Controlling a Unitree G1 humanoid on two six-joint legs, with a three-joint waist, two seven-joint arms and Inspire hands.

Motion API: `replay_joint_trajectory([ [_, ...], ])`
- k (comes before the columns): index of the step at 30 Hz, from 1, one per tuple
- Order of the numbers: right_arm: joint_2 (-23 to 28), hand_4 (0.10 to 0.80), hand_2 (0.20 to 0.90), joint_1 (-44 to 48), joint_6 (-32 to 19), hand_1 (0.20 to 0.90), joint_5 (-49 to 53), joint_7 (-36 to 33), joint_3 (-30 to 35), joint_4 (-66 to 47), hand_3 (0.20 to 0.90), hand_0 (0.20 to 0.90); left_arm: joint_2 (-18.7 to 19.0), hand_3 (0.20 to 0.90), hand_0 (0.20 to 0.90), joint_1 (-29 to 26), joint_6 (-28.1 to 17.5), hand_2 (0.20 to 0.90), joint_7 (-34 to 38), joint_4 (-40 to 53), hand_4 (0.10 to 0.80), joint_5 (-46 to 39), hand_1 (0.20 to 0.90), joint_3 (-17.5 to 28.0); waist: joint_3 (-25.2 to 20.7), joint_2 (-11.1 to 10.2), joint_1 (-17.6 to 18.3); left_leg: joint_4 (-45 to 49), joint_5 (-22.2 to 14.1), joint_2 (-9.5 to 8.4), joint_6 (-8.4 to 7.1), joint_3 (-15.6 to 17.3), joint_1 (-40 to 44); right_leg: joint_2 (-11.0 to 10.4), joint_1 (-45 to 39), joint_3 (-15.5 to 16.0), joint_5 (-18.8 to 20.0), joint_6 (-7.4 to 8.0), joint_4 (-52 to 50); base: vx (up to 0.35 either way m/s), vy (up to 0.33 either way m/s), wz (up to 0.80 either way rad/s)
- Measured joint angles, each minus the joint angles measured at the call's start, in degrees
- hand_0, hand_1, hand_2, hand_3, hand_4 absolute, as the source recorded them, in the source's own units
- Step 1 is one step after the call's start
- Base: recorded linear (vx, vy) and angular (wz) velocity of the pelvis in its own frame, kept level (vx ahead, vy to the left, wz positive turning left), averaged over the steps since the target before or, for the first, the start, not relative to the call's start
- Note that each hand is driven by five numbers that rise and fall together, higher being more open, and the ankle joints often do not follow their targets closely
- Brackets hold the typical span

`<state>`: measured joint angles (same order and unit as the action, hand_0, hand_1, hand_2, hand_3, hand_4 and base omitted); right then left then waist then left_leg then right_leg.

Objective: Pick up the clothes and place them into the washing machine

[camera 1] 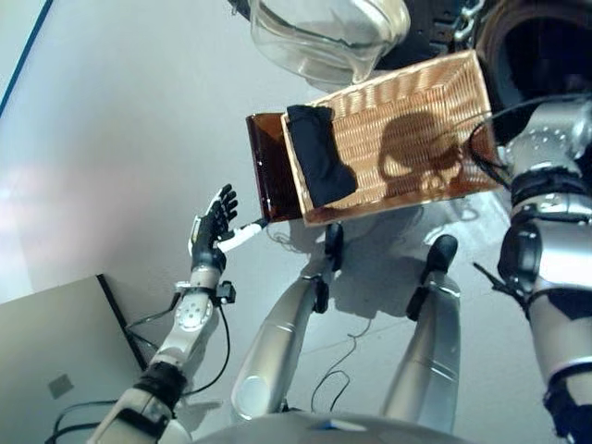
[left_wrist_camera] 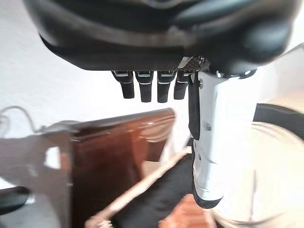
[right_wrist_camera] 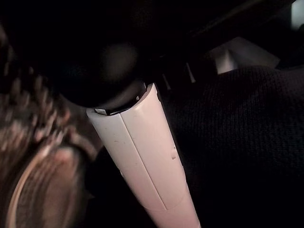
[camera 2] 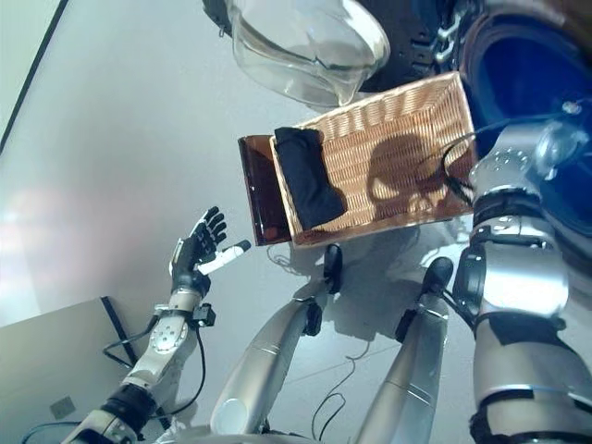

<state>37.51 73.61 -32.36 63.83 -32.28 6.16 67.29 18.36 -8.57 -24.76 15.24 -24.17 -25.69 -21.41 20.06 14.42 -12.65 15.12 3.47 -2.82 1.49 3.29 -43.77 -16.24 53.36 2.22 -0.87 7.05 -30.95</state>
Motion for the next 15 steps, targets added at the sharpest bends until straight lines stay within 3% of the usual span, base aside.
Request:
replay_joint_trajectory([
  [7, 0.38, 0.300, 0.200, -0.97, 0.15, 0.200, -0.53, -0.50, 0.37, 1.16, 0.200, 0.200, 0.00, 0.900, 0.900, -0.80, -0.76, 0.900, -0.32, 1.39, 0.800, 0.02, 0.900, 0.55, -0.10, 0.14, 1.29, -2.43, 1.88, -0.19, -0.44, -1.63, 0.77, -0.43, -0.90, 1.40, -1.07, -0.09, 0.10, 0.023, 0.002, 0.12],
  [15, 2.32, 0.300, 0.200, -1.04, 0.44, 0.200, -2.73, -2.78, 1.32, 1.17, 0.200, 0.200, 0.00, 0.900, 0.900, 1.55, -0.74, 0.900, -0.42, 1.42, 0.800, 0.02, 0.900, 0.82, -0.11, 0.16, 1.20, -6.61, 4.03, -1.07, 0.04, -1.38, 2.35, -0.82, -0.80, 0.94, -0.55, 0.27, 1.27, 0.005, 0.012, 0.01],
])
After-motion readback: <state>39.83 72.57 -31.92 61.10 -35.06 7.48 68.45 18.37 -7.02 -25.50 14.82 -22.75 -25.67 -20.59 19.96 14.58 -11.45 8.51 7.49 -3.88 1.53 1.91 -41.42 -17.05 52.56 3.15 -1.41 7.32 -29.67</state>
